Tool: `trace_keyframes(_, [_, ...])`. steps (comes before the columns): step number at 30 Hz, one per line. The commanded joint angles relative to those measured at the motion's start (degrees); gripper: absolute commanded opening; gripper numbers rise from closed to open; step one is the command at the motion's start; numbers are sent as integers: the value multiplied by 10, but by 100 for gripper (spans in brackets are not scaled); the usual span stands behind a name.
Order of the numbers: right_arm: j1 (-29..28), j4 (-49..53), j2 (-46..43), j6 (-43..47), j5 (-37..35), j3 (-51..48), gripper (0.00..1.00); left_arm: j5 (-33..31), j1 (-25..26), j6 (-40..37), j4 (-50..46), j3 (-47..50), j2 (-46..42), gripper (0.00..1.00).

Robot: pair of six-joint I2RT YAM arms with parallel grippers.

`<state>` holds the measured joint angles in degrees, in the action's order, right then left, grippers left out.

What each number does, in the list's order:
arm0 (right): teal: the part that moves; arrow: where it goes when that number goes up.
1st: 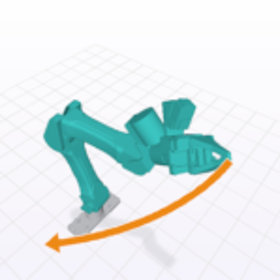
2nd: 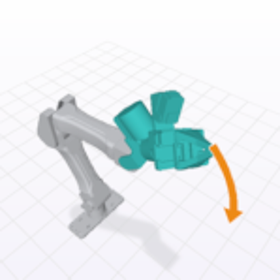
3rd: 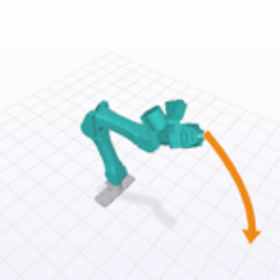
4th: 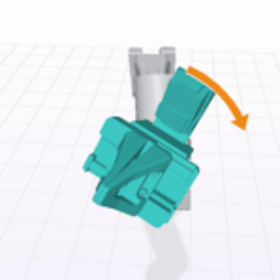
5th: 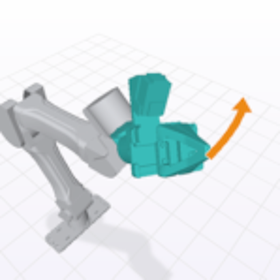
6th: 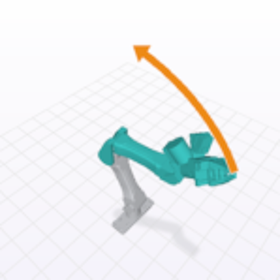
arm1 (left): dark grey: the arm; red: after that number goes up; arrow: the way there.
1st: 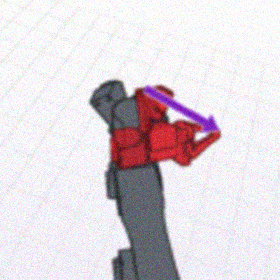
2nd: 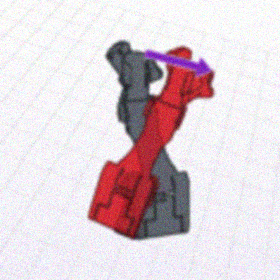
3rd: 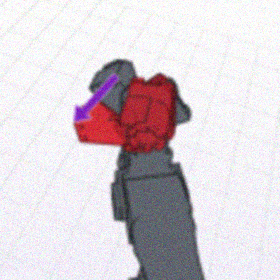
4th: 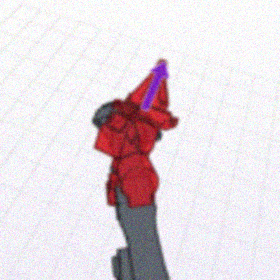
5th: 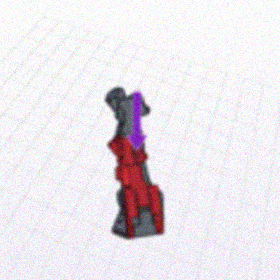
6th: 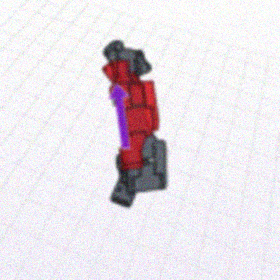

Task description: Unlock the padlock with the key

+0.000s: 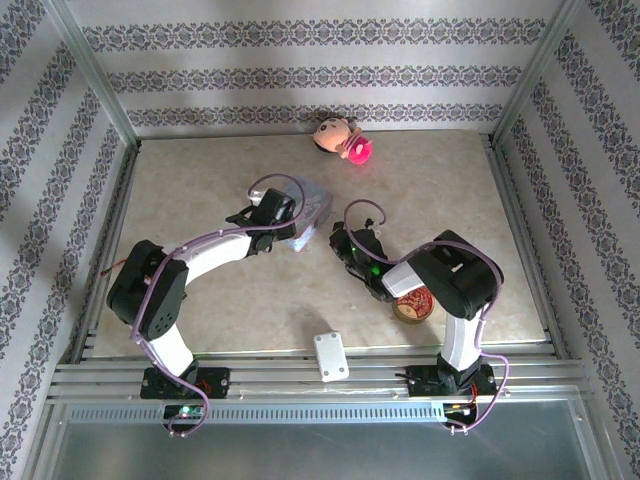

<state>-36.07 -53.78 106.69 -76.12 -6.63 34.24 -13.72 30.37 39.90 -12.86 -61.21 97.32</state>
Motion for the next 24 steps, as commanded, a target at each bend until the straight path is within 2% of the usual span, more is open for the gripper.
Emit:
trace_keyframes(1, [6,-15,-34,30,-21,-16,0,-7,-3,-17,-46,22,-11,65])
trace_keyframes(7, [10,23,-80,64,-19,-51,0,-10,-17,-18,-40,27,-29,66])
trace_keyframes(16, [20,152,-178,154,14,-75,0,20,-45,11,-9,31,-62,87])
trace_keyframes(24, [30,274,-256,235,31,-64,0,51,-51,70,45,51,-77,92])
